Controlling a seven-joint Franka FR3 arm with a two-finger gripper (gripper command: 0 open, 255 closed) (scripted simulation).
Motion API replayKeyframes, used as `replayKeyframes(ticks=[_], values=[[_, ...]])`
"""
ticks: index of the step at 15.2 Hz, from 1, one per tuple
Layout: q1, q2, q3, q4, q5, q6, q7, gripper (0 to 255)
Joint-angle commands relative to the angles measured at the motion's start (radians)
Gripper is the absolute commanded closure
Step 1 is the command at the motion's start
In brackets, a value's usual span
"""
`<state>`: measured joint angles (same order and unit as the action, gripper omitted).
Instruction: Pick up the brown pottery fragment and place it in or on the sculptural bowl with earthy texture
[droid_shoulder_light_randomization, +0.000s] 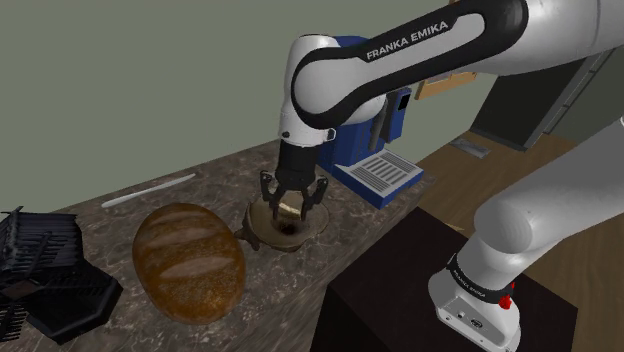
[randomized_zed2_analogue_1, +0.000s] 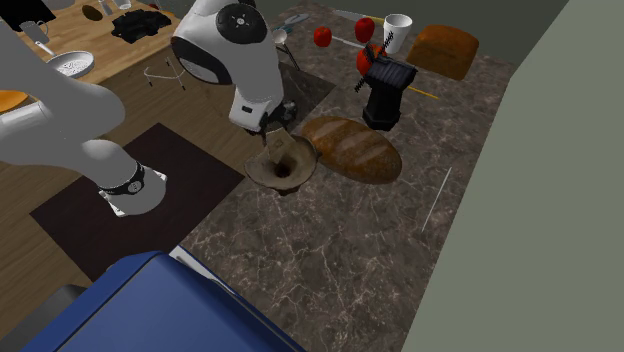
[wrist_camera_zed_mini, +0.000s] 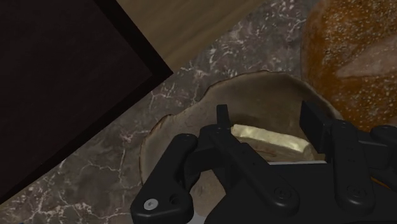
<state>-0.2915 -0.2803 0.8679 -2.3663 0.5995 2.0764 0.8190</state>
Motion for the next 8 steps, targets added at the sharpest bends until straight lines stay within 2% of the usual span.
replayKeyframes(ticks=[1, 8], values=[[0.002, -0.018, -0.011, 0.016, 0.001, -0.032, 0.003, 255], [0.009, -0.07, -0.05, 0.073, 0.0, -0.137, 0.016, 255]])
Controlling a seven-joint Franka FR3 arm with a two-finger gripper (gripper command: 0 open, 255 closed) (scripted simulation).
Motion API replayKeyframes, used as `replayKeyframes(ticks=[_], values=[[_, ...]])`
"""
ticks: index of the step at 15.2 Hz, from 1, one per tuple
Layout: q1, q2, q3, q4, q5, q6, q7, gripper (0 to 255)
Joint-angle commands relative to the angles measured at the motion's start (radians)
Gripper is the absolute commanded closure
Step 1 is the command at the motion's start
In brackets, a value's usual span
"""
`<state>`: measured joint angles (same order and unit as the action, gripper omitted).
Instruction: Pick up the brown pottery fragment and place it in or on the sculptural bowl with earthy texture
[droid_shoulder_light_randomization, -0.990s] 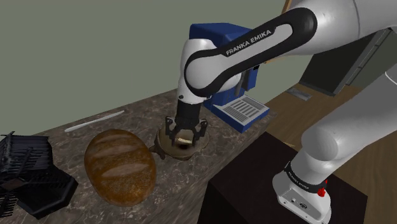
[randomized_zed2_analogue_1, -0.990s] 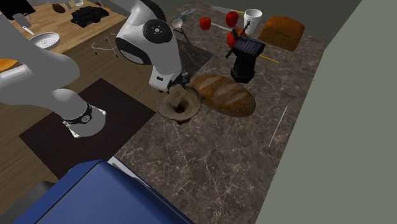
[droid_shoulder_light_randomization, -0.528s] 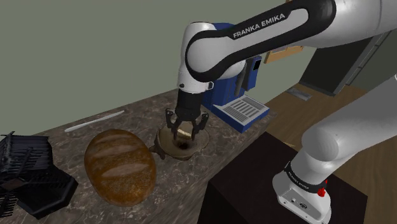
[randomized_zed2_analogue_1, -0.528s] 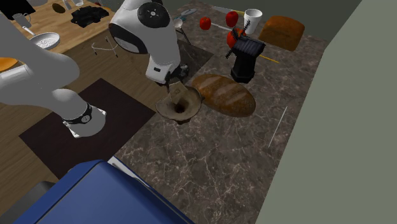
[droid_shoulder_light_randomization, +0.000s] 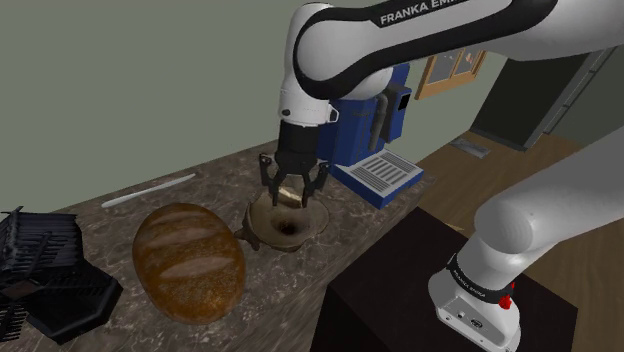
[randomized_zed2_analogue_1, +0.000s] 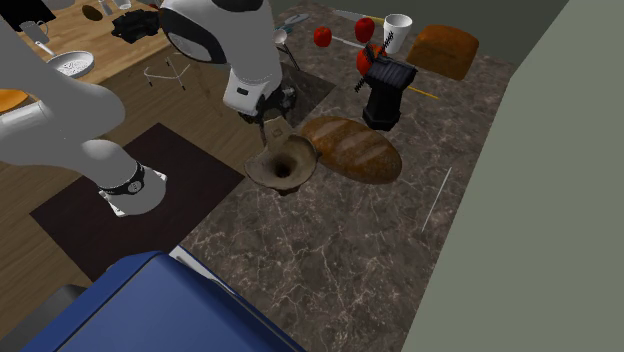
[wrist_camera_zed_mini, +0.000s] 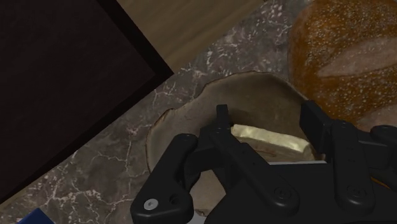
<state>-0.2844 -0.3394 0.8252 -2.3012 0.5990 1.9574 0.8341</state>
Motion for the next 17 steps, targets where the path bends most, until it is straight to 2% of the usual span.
replayKeyframes(ticks=[1, 3, 6, 9, 10, 11, 14, 17], values=[[0.002, -0.016, -0.013, 0.017, 0.0, -0.033, 0.004, 255], [0.003, -0.024, -0.02, 0.03, -0.001, -0.053, 0.007, 255], [-0.058, 0.102, 0.002, 0.151, -0.096, -0.062, 0.036, 255], [-0.057, 0.119, 0.013, 0.123, -0.098, -0.019, 0.031, 255], [-0.056, 0.11, 0.009, 0.127, -0.094, -0.032, 0.032, 255], [-0.056, 0.11, 0.009, 0.127, -0.094, -0.032, 0.032, 0], [-0.002, 0.049, -0.021, -0.033, 0.052, 0.107, -0.143, 0], [0.058, 0.038, -0.035, -0.163, 0.205, 0.249, -0.325, 0]])
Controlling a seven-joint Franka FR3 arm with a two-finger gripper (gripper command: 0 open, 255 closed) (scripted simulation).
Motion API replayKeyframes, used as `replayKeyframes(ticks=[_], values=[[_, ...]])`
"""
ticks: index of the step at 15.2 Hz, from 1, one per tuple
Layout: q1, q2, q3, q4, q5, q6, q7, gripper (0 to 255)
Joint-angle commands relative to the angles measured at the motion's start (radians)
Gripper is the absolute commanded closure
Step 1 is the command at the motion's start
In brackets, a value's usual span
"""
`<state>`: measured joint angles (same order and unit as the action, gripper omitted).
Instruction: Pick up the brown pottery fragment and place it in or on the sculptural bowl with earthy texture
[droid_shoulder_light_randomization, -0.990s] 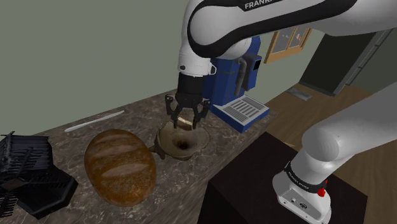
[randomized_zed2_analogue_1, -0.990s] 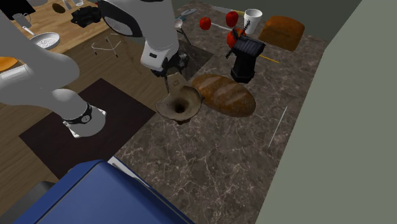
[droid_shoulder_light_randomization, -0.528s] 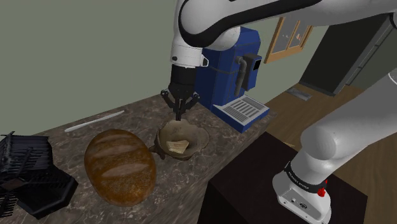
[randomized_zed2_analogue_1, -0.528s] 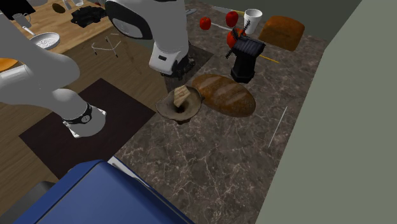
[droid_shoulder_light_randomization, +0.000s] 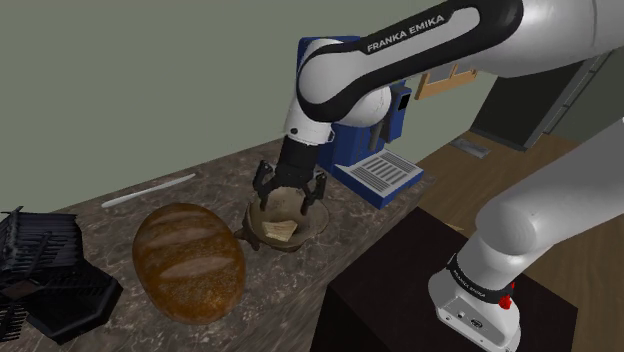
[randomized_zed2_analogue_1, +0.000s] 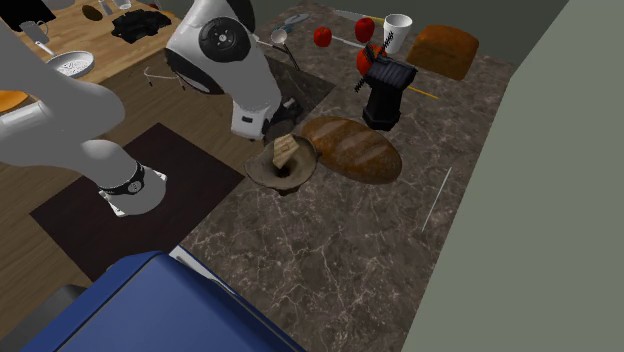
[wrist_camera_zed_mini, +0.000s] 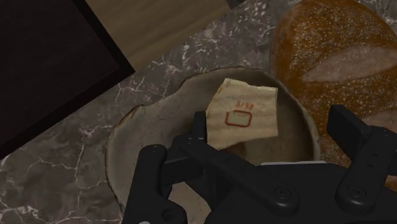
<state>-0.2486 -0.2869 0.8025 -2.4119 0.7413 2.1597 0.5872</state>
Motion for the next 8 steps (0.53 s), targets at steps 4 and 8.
replayKeyframes(ticks=[4, 8], values=[[0.038, 0.031, 0.013, -0.088, 0.107, 0.136, -0.125, 0], [0.039, 0.093, 0.049, -0.095, 0.107, 0.212, -0.122, 0]])
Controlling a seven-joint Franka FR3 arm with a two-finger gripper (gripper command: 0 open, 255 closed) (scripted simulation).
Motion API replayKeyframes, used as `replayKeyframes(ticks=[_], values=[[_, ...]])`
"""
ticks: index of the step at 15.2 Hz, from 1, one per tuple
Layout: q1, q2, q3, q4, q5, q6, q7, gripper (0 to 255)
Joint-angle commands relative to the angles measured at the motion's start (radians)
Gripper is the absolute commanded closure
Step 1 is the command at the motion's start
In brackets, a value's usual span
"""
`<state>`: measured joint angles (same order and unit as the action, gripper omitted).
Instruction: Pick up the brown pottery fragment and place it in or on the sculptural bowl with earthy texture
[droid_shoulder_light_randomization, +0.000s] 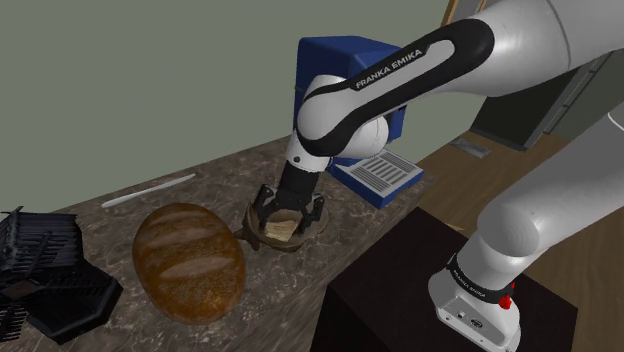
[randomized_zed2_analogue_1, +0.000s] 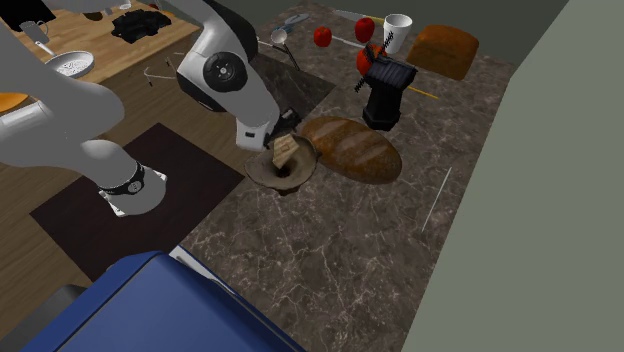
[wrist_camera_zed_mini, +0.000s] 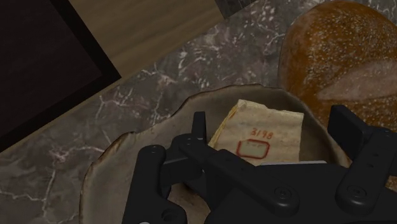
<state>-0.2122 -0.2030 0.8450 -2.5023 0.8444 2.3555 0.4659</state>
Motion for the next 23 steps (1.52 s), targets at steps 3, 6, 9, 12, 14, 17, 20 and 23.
replayKeyframes(ticks=[3, 6, 9, 12, 14, 17, 20, 23], values=[[0.003, 0.019, 0.012, -0.005, 0.003, 0.028, 0.0, 0], [0.002, 0.019, 0.012, -0.005, 0.003, 0.028, 0.0, 0], [0.002, 0.019, 0.012, -0.005, 0.003, 0.028, 0.0, 255], [0.002, 0.019, 0.012, -0.005, 0.003, 0.028, 0.0, 255], [0.002, 0.019, 0.012, -0.005, 0.002, 0.028, 0.0, 255], [0.002, 0.019, 0.012, -0.005, 0.002, 0.027, 0.0, 255], [0.004, -0.011, 0.001, 0.003, 0.003, -0.008, 0.008, 255], [0.007, -0.053, -0.016, 0.016, 0.002, -0.061, 0.021, 255]])
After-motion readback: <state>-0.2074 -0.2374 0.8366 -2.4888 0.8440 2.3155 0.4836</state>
